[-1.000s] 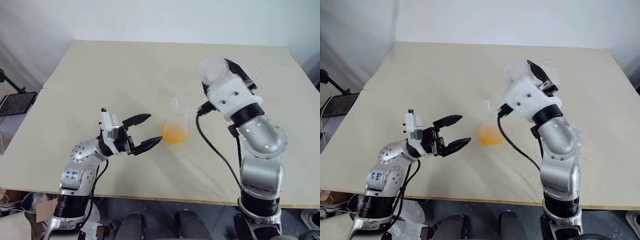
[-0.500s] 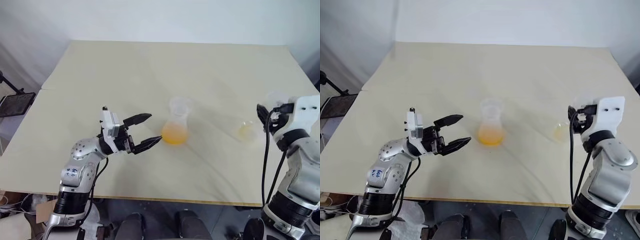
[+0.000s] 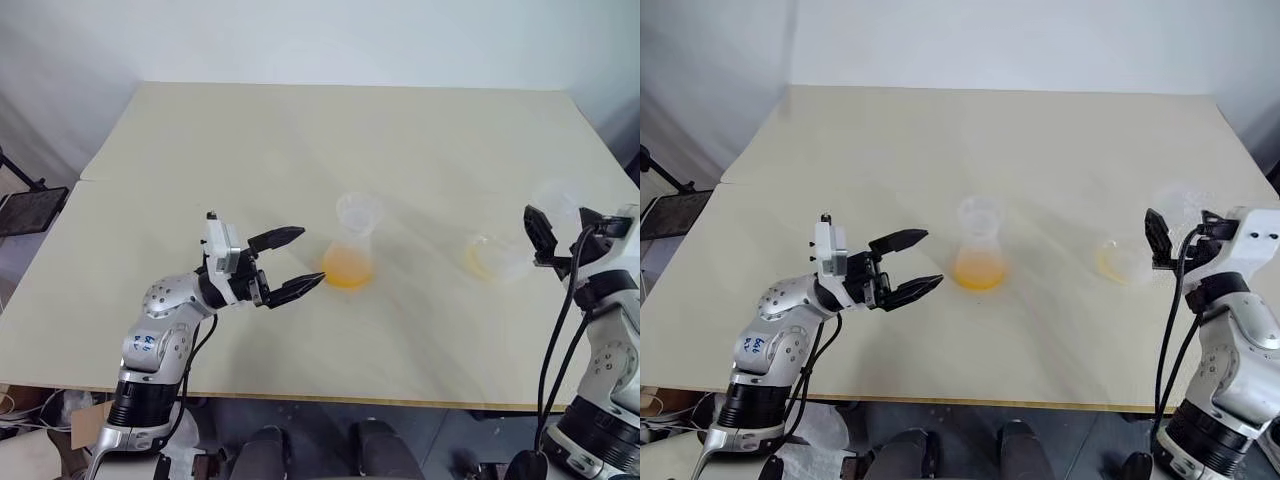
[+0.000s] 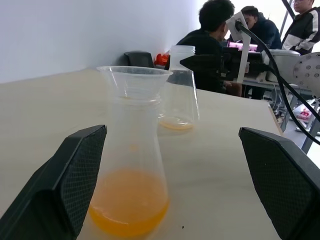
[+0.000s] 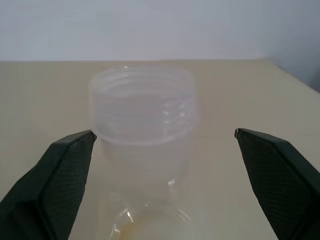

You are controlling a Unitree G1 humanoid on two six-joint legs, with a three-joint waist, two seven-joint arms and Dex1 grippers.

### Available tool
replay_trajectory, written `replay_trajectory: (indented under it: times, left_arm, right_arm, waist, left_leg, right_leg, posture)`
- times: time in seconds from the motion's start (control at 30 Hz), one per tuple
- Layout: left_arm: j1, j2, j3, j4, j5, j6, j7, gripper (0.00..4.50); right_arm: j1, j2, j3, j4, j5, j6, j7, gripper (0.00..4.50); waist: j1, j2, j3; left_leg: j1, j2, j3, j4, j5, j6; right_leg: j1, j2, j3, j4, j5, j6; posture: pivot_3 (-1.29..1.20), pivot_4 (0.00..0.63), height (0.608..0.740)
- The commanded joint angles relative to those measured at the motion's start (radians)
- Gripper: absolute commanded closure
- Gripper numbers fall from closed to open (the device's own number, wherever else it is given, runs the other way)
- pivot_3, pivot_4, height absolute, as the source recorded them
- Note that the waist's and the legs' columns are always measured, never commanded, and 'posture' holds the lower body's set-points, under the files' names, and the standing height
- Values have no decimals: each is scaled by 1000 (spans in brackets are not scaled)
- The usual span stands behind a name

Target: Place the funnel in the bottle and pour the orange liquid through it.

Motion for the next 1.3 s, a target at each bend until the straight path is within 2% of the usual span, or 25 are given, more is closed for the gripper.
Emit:
replay_trajectory:
  times: [0.03, 0.33, 0.57, 0.63, 0.73, 0.87, 0.93, 1.0, 1.07, 1.3]
  left_arm:
    - [-2, 4, 8, -22, -20, 2, -2, 0]
    - [-1, 17, 18, -13, -24, 20, -12, 0]
    - [-20, 46, 32, 41, -8, -1, -46, 0]
    - [-31, 68, 35, 61, -4, -5, -69, 0]
    - [-24, 125, 38, 87, -1, -8, -134, 0]
    - [19, 184, 51, 108, 41, -73, -169, 0]
    - [33, 195, 62, 105, 38, -81, -172, 0]
    - [61, 213, 80, 91, 33, -76, -170, 0]
    - [95, 236, 93, 75, 49, -79, -163, 0]
    - [128, 261, 116, 79, 81, -125, -141, 0]
  right_arm:
    - [25, -37, 2, -63, 62, -24, -18, 48]
    - [99, -130, -104, -94, 184, -111, -37, 48]
    - [104, -252, -157, -140, 315, -173, 17, 48]
    - [110, -288, -127, -176, 393, -149, 53, 48]
    - [174, -301, -13, -258, 462, -140, 131, 48]
    - [383, -280, 107, -302, 498, -168, 283, 48]
    - [460, -280, 124, -302, 476, -205, 336, 48]
    - [585, -315, 168, -277, 353, -342, 475, 48]
    - [665, -327, 175, -252, 302, -427, 562, 48]
    - [677, -323, 181, -183, 308, -520, 577, 48]
  waist:
    - [1, 0, 0]
    - [14, 0, 0]
    - [20, 0, 0]
    - [20, 0, 0]
    - [17, 0, 0]
    - [21, -1, 0]
    - [24, -1, 0]
    - [29, -1, 1]
    - [30, -1, 1]
    - [21, -3, 2]
  left_leg:
    - [0, 0, 0, 0, 0, 0]
    - [0, 0, 0, 0, 0, 0]
    - [0, 0, 1, 0, 0, 0]
    - [0, 1, 1, 0, 0, 0]
    - [0, 2, 1, 0, 0, 1]
    - [0, 2, 0, -1, -1, 1]
    - [-1, 1, 0, -1, -1, 2]
    - [-1, 0, -1, 0, -2, 3]
    - [-2, -1, -1, 0, -3, 4]
    - [3, 0, -1, 0, -4, 8]
  right_leg:
    - [0, 0, 0, -2, 0, 0]
    - [1, 0, 0, -3, 0, 0]
    - [1, 0, 1, -4, 0, 0]
    - [1, 1, 1, -4, 0, 0]
    - [2, 2, 1, -5, 0, 0]
    - [2, 2, 0, -6, 0, 0]
    - [2, 1, 0, -6, 0, 0]
    - [2, -1, 0, -6, 1, 1]
    - [3, -3, -1, -7, 2, 3]
    - [8, -2, -1, -11, 2, 2]
  posture:
    - [0, 150, 740]
    - [0, 150, 740]
    - [0, 150, 740]
    - [0, 150, 740]
    - [0, 150, 740]
    - [0, 150, 740]
    - [0, 150, 740]
    - [0, 150, 740]
    - [0, 150, 740]
    - [0, 150, 740]
